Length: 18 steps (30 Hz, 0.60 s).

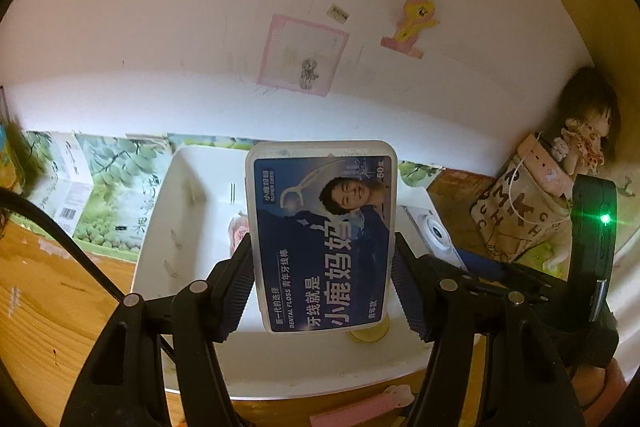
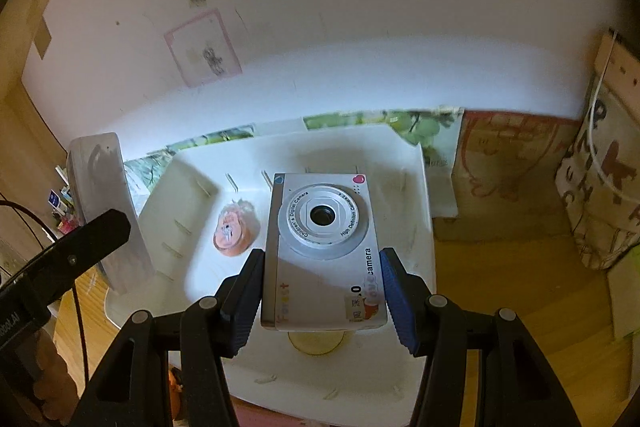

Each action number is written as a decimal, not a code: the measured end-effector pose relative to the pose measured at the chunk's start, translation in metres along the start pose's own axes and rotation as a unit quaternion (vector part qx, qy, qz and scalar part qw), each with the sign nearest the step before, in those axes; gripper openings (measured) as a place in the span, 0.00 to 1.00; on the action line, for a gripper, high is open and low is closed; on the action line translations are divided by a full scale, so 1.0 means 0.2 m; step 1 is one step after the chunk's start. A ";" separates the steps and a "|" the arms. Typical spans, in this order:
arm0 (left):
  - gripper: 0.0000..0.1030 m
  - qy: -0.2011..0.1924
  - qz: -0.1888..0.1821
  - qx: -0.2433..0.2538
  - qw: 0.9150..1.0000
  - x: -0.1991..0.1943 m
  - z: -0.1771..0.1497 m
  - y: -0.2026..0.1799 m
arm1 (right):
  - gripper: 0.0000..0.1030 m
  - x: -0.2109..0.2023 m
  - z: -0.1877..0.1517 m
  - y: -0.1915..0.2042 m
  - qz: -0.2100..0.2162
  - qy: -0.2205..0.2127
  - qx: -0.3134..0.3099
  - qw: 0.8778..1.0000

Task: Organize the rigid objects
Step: 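Open both tools to drop the floss box and toy box into the tray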

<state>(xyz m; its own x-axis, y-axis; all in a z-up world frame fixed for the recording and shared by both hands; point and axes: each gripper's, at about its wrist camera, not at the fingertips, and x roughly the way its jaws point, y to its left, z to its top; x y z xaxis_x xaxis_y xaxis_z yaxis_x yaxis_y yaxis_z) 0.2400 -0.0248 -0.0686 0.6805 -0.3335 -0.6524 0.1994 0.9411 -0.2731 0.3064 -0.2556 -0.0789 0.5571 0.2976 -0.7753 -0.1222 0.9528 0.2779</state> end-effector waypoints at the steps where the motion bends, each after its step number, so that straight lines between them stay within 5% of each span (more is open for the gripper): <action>1: 0.66 0.005 0.003 -0.001 1.000 0.01 0.00 0.00 | 0.56 0.01 0.00 -0.01 0.005 0.004 0.005 1.000; 5: 0.66 0.023 0.009 -0.002 1.000 0.04 -0.01 0.00 | 0.56 -0.03 0.00 0.02 0.009 -0.021 -0.009 1.000; 8: 0.79 0.009 0.011 -0.005 1.000 0.00 0.00 0.00 | 0.56 -0.08 0.01 0.05 0.003 -0.035 -0.029 0.999; 18: 0.81 -0.028 0.013 0.013 0.999 -0.20 0.02 -0.02 | 0.61 -0.26 0.01 0.11 0.011 -0.063 -0.035 0.997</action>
<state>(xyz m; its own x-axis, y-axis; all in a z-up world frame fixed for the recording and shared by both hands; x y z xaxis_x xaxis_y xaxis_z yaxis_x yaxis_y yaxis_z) 0.2143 -0.0147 -0.0391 0.7237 -0.3059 -0.6186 0.1989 0.9508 -0.2374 0.2761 -0.2511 -0.0321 0.6522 0.3119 -0.6909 -0.1889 0.9495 0.2503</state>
